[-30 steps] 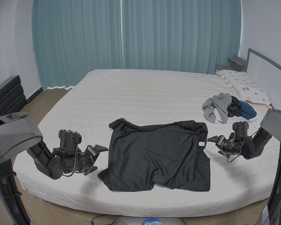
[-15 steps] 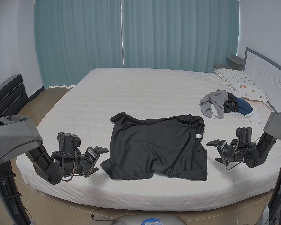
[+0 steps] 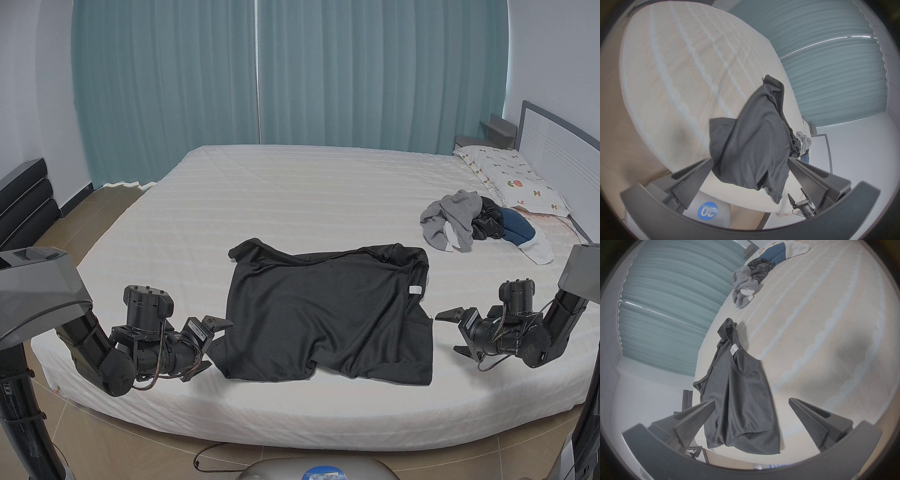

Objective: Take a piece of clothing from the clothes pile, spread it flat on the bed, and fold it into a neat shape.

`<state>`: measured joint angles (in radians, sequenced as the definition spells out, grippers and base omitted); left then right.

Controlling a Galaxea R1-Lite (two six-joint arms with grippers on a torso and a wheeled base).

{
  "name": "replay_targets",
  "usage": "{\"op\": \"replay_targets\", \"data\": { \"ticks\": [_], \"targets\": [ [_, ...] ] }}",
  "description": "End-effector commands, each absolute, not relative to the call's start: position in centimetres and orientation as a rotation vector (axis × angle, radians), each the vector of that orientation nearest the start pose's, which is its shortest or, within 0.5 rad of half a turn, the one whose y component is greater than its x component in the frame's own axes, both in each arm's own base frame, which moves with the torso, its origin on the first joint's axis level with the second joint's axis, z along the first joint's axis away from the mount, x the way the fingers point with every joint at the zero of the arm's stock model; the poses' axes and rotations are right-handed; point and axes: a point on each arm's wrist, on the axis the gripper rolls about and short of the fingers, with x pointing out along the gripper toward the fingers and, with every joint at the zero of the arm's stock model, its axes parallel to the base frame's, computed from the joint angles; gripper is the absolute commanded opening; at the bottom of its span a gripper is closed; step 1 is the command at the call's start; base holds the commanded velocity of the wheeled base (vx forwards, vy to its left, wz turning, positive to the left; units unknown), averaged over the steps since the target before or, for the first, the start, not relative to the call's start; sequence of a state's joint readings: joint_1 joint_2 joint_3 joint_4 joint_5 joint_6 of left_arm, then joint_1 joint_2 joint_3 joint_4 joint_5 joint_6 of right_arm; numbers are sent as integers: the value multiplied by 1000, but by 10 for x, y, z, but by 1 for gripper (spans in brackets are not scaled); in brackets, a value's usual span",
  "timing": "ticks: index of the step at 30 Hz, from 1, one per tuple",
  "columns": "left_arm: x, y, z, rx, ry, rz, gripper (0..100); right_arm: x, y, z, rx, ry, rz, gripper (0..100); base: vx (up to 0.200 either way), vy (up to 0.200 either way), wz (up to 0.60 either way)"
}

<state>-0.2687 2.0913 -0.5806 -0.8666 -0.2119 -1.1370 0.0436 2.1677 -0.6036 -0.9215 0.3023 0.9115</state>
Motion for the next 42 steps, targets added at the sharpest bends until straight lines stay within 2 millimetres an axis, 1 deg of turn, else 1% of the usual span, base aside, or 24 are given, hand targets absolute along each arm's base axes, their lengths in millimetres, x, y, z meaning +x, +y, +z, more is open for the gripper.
{"op": "replay_targets", "data": {
  "ticks": [1, 5, 6, 9, 14, 20, 23, 27, 31, 32, 37, 39, 42],
  "targets": [
    [303, -86, 26, -1041, 828, -10, 100, 324, 25, 10, 949, 769, 21, 100, 0, 0, 0],
    [304, -83, 24, -977, 796, 31, 100, 322, 29, 8, 940, 780, 24, 100, 0, 0, 0],
    [303, -82, 20, -925, 790, 54, 100, 321, 32, 8, 937, 787, 30, 100, 0, 0, 0],
    [302, -80, 12, -866, 797, 80, 100, 320, 34, 8, 935, 791, 34, 100, 0, 0, 0],
    [304, -76, 2, -853, 816, 108, 100, 319, 35, 8, 934, 795, 34, 100, 0, 0, 0],
    [315, -75, -7, -856, 808, 126, 100, 319, 35, 8, 932, 791, 37, 100, 0, 0, 0],
    [321, -76, -13, -843, 794, 150, 100, 320, 39, 9, 927, 781, 56, 100, 0, 0, 0],
    [324, -76, -17, -790, 792, 146, 100, 320, 39, 10, 924, 777, 59, 100, 0, 0, 0],
    [332, -79, -25, -739, 767, 174, 100, 320, 39, 9, 924, 778, 58, 100, 0, 0, 0],
    [333, -80, -26, -735, 765, 178, 0, 320, 39, 9, 924, 778, 58, 100, 0, 0, 0],
    [336, -82, -25, -733, 757, 175, 0, 319, 44, 9, 916, 785, 69, 100, 0, 0, 0],
    [335, -81, -25, -731, 759, 177, 0, 318, 45, 8, 898, 788, 78, 100, 0, 0, 0],
    [331, -80, -25, -728, 767, 184, 0, 315, 53, 4, 869, 813, 97, 100, 0, 0, 0]
  ]
}}
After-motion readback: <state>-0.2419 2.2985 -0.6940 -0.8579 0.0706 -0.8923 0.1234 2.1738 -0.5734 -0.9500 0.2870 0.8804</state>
